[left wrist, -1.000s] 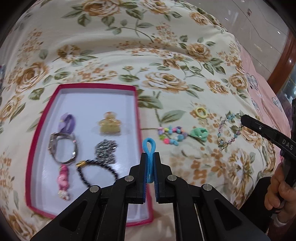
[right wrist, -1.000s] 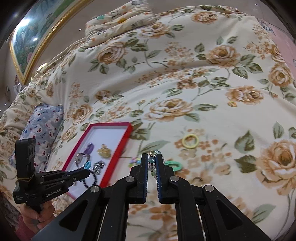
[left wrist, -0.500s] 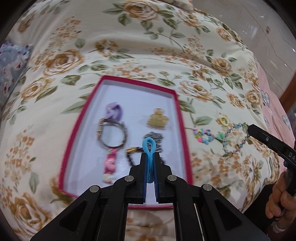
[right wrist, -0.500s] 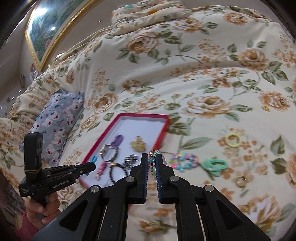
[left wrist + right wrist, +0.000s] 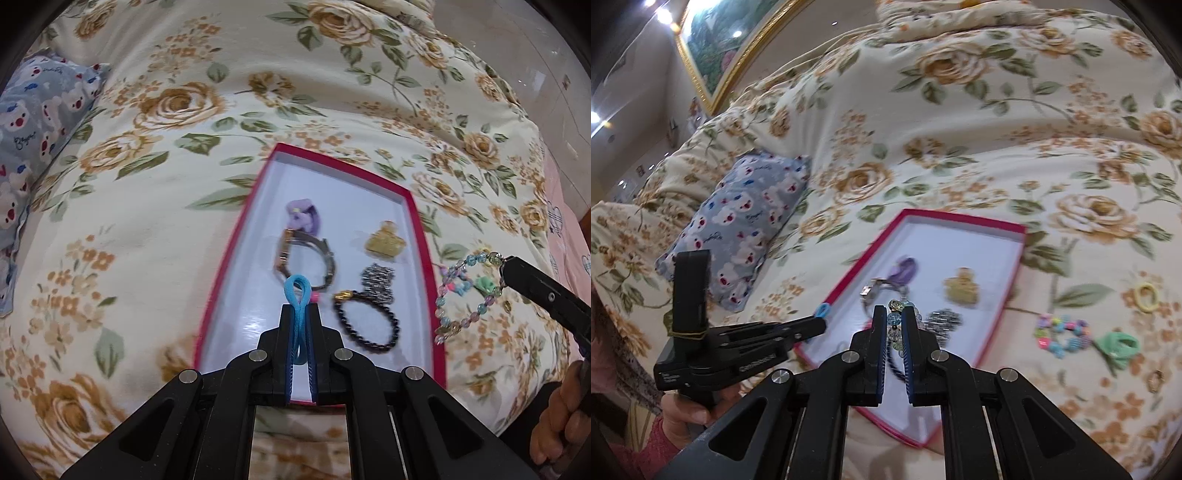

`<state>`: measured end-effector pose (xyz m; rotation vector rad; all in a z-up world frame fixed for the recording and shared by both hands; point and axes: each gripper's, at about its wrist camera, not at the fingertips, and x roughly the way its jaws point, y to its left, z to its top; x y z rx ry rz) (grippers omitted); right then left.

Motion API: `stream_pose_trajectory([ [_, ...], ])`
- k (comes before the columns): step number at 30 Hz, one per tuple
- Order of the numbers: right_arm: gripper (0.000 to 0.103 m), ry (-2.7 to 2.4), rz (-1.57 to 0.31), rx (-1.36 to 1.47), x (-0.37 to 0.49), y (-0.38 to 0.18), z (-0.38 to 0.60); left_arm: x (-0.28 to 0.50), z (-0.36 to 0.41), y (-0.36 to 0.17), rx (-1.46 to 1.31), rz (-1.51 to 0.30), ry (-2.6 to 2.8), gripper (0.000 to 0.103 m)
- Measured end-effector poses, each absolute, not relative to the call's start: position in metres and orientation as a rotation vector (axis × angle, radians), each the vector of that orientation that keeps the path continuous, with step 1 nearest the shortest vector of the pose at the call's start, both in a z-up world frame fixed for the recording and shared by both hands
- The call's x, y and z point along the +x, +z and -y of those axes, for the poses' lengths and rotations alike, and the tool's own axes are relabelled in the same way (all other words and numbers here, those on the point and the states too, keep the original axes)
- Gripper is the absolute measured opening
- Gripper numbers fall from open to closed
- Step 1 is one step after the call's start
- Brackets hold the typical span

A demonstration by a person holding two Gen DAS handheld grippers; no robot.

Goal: Organize jewelry
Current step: 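Carry the blue hair tie with the left tool while the right tool carries the bracelet, then open both tools to release the blue hair tie and bead bracelet in the tray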

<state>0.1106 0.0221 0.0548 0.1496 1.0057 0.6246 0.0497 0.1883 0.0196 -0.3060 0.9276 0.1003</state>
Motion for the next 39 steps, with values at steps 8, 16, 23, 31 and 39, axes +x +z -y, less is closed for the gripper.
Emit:
stream_pose_trajectory([
  [8,0.007,0.652,-1.058,0.140,0.117,0.024,-0.045,0.069,-0.197,0.001,-0.296,-0.970,0.119,0.005],
  [16,0.007,0.574,-1.164,0.118,0.128,-0.024,-0.028,0.091,-0.198,-0.023,-0.271,-1.014,0.139,0.005],
  [23,0.008,0.555,-1.198,0.094,0.130,-0.038,-0.026,0.100,-0.201,-0.036,-0.287,-1.032,0.144,0.006],
  [31,0.012,0.546,-1.207,0.059,0.129,-0.041,-0.028,0.099,-0.201,-0.035,-0.302,-1.021,0.139,0.021],
  [39,0.030,0.543,-1.206,0.072,0.128,-0.037,-0.024,0.093,-0.199,-0.033,-0.303,-1.020,0.144,0.025],
])
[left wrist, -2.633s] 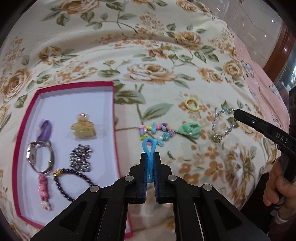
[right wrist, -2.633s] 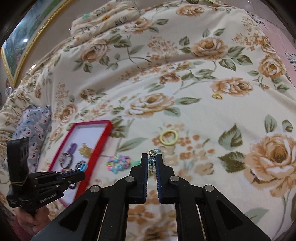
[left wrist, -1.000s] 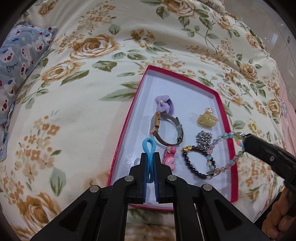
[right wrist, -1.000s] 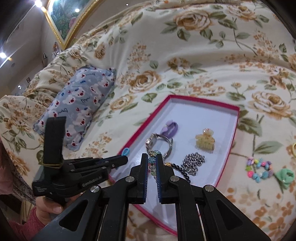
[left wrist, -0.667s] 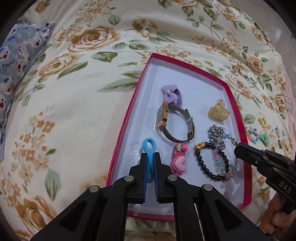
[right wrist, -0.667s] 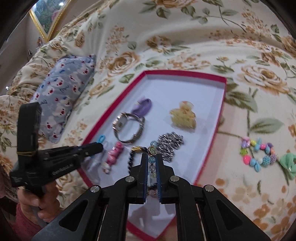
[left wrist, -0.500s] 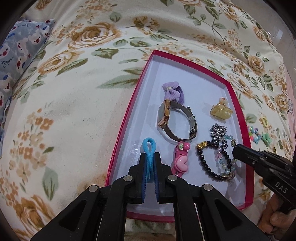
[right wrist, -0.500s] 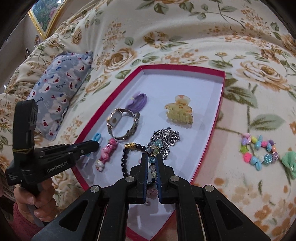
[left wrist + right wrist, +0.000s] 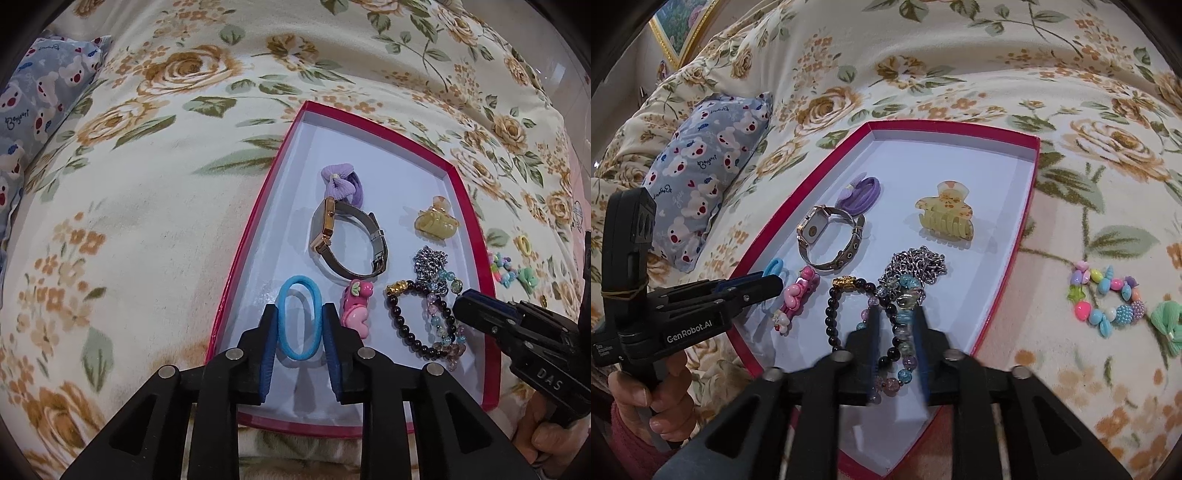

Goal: Organize jewelry
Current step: 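Open both tools to release the blue hair tie and bead bracelet in the tray, then grasp the candy bracelet with the left tool while the right tool grasps the gold ring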

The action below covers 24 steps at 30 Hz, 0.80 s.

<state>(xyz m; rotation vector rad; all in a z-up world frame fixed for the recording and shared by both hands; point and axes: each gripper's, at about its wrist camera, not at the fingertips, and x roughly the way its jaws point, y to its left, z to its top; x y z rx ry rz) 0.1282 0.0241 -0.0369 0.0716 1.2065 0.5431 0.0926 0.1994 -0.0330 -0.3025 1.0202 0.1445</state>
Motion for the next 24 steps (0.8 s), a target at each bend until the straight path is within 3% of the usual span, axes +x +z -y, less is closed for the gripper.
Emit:
stream_pose_trajectory([
  [6,0.031,0.542,-1.183,0.089,0.124,-0.024,-0.018,0.085,-0.197,-0.026,-0.302,-1.008,0.153,0.036],
  [11,0.037,0.531,-1.148,0.116,0.116,-0.008,-0.003,0.075,-0.191,-0.014,-0.298,-0.983,0.151,0.046],
  [18,0.046,0.476,-1.114,0.154,0.102,0.008,0.032,0.066,-0.177,-0.003,-0.296,-0.968,0.122,0.049],
  [24,0.047,0.401,-1.093,0.183,0.093,0.016,0.068,0.063,-0.159,0.003,-0.281,-0.969,0.080,0.050],
])
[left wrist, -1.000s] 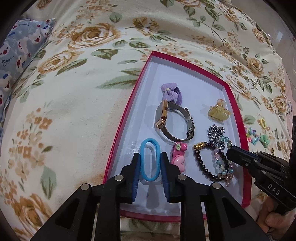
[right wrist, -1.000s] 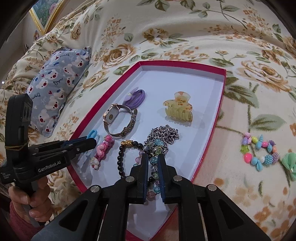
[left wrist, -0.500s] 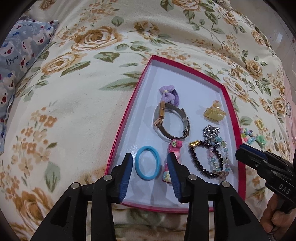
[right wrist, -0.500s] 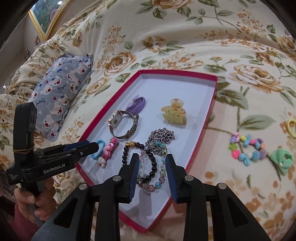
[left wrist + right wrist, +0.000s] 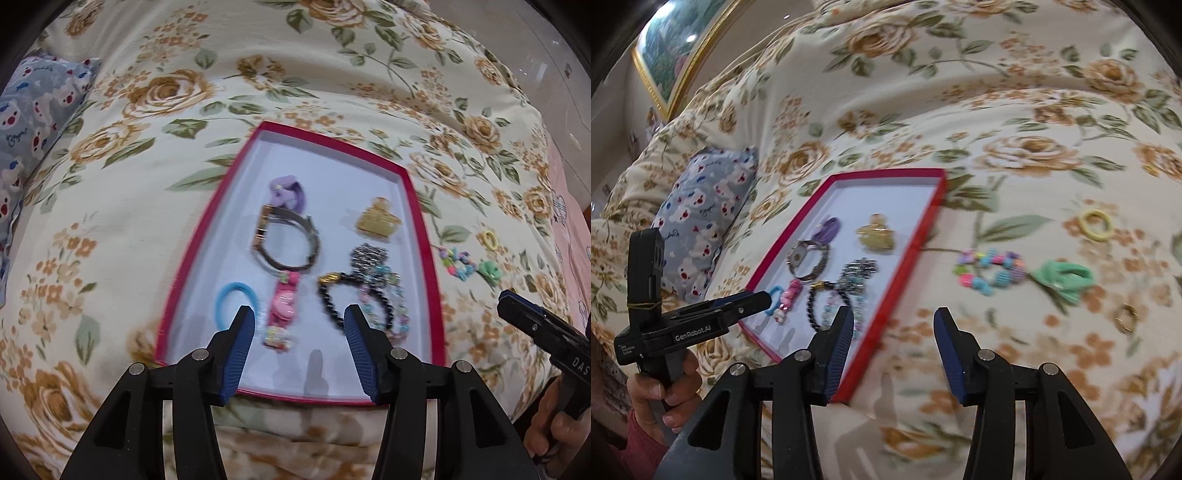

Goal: Organize jewelry
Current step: 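Grasp the candy bracelet with the left tool while the right tool grasps the gold ring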

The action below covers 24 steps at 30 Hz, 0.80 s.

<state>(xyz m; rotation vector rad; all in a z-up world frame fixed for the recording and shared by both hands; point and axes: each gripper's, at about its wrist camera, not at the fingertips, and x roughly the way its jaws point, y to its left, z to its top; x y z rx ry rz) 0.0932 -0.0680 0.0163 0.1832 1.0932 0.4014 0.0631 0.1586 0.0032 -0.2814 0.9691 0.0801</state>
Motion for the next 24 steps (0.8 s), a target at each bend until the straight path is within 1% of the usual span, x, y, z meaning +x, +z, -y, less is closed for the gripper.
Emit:
stream_pose_trajectory([
  [12,0.048,0.246,-1.062,0.222,0.075,0.027,0.136,0.069,-0.112,0.012,-0.208,-0.971,-0.031,0.053],
  [24,0.048,0.160,-1.025,0.217,0.065,0.037,0.173,0.082,-0.083,0.015,-0.157,-0.980,-0.078,0.058],
])
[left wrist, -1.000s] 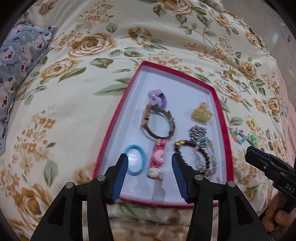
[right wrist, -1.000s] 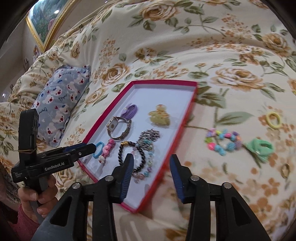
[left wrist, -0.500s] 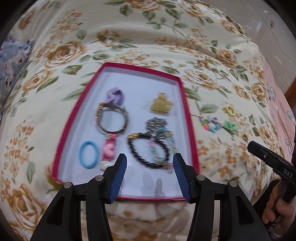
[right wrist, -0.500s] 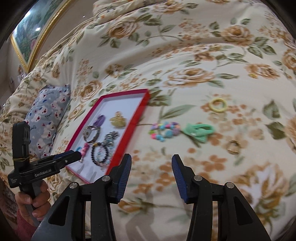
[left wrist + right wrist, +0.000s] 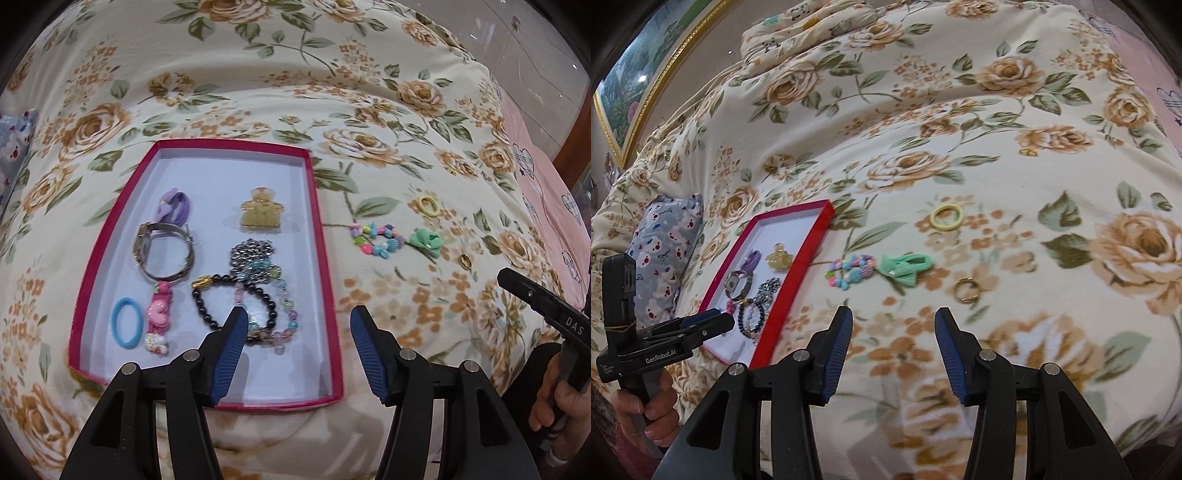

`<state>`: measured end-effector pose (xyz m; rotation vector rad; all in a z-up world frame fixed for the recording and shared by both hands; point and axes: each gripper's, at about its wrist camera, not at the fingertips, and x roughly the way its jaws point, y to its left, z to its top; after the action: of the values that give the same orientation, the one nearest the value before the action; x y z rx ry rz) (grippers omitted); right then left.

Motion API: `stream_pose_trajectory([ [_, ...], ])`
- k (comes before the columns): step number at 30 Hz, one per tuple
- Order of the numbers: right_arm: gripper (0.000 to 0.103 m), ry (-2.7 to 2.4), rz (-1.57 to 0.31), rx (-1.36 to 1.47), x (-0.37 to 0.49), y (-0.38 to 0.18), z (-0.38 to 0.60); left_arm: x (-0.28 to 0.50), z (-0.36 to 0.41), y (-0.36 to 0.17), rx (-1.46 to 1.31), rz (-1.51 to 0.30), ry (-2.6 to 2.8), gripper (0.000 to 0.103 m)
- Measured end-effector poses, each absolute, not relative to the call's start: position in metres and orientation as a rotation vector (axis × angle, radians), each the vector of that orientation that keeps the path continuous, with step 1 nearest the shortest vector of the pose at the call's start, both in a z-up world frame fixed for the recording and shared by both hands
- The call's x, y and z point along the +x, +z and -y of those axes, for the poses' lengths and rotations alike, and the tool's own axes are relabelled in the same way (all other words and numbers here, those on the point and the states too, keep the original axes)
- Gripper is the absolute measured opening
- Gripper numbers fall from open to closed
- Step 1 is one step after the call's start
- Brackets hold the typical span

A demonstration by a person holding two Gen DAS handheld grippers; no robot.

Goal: Organize jewelry
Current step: 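Grasp the candy bracelet with the left tool while the right tool grasps the gold ring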

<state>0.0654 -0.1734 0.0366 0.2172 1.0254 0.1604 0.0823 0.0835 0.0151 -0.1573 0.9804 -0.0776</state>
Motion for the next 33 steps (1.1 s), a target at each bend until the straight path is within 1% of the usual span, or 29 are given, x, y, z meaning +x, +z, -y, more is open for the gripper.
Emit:
stream_pose_trajectory([
  [14,0.048,0.119,-1.043,0.202,0.072,0.031,0.194,0.121,-0.039,0.013,-0.073,-0.986,-0.151,0.058],
  [33,0.048,0.109,-1.112,0.139,0.098,0.001,0.195,0.187,0.001,-0.021,-0.001,-1.037,-0.200,0.059],
])
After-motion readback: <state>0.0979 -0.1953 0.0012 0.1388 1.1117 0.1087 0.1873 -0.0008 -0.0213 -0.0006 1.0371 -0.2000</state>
